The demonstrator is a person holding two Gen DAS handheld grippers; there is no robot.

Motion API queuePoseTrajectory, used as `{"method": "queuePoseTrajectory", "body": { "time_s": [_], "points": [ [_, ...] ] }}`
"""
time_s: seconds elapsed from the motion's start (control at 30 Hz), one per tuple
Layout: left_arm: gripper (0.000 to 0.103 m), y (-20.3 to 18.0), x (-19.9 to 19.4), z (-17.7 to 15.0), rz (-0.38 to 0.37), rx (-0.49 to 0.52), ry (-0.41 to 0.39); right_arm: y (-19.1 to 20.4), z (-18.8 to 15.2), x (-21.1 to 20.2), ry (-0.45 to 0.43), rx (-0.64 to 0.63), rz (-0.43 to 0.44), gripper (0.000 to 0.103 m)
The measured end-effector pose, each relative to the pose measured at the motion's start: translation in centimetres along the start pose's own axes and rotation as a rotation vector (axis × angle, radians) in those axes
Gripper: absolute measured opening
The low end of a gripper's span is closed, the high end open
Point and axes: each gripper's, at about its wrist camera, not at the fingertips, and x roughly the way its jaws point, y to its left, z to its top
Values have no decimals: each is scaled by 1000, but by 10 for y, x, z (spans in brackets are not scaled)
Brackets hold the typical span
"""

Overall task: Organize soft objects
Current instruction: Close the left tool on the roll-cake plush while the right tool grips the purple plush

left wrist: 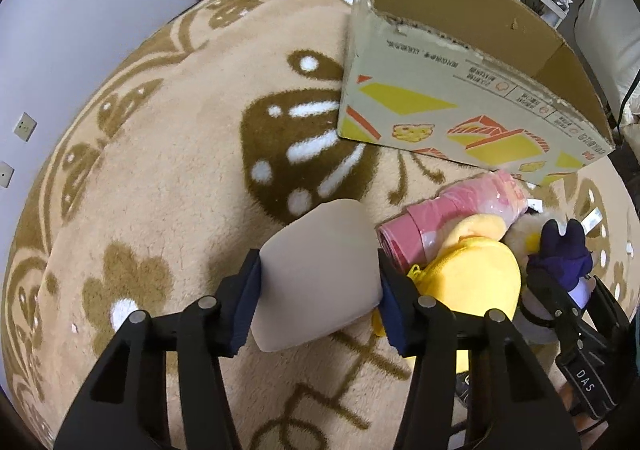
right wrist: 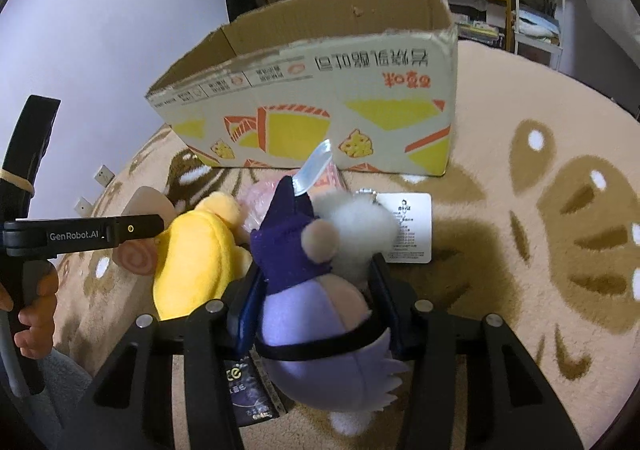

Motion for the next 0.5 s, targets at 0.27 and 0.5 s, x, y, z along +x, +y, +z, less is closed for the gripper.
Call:
{"method": "queuePoseTrajectory", "body": {
  "time_s": [0.27,0.5],
  "points": [
    [52,-4,-22,-11,13,23,-49,-4,2,-26,-66,18,2,52],
    [50,-3,-37,-21,17,28,-81,-6,9,-52,-150,24,-3,52]
  ]
}}
